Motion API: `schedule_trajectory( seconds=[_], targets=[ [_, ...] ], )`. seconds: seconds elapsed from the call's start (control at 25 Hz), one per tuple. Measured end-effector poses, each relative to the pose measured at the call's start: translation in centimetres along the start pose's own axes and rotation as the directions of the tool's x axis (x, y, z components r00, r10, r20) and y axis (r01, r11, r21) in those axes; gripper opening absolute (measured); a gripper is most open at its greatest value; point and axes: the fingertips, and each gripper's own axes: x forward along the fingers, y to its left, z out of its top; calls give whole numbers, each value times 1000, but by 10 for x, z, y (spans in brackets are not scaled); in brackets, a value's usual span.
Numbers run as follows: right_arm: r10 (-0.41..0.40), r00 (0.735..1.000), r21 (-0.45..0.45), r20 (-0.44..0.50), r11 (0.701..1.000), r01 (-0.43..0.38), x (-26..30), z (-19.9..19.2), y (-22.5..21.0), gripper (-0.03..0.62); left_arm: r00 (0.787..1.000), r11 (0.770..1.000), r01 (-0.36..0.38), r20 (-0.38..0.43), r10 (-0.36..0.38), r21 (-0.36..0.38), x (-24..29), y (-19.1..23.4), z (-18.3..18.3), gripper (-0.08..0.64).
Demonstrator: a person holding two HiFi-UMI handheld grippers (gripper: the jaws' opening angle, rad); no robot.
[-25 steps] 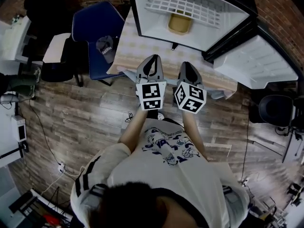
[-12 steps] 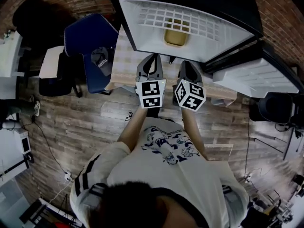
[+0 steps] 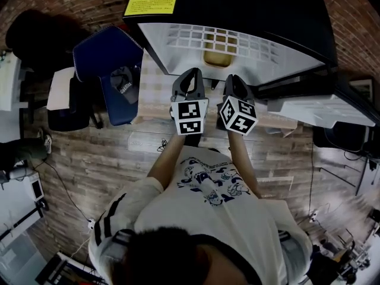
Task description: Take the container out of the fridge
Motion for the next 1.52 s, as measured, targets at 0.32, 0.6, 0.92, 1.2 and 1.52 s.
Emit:
schedule_trajectory(
  seconds=[0.32,0.6,0.92,1.2,1.52],
  targets=[
    [-29,999,2,-42,1000,29,36,-5,-8,51,999,1000,21,-31,-21,-3,24,5,-5,21],
    [-47,997,31,-63,998,49,58,-9,-14,51,998,999,33,-46,-33,-8,37,8,-6,21],
    [-69,994,49,-80,996,73,79,-8,-23,51,998,999,33,-61,-33,-6,47,13,-8,21],
    [-100,990,75,-103,991,108,92,-15,-33,51,997,1000,16,-71,-17,-15,53,21,-11,21],
    [-110,986,85,-128,989,121,104,-20,-36,86,997,1000,0,-75,-1,-23,61,30,-11,21]
  ],
)
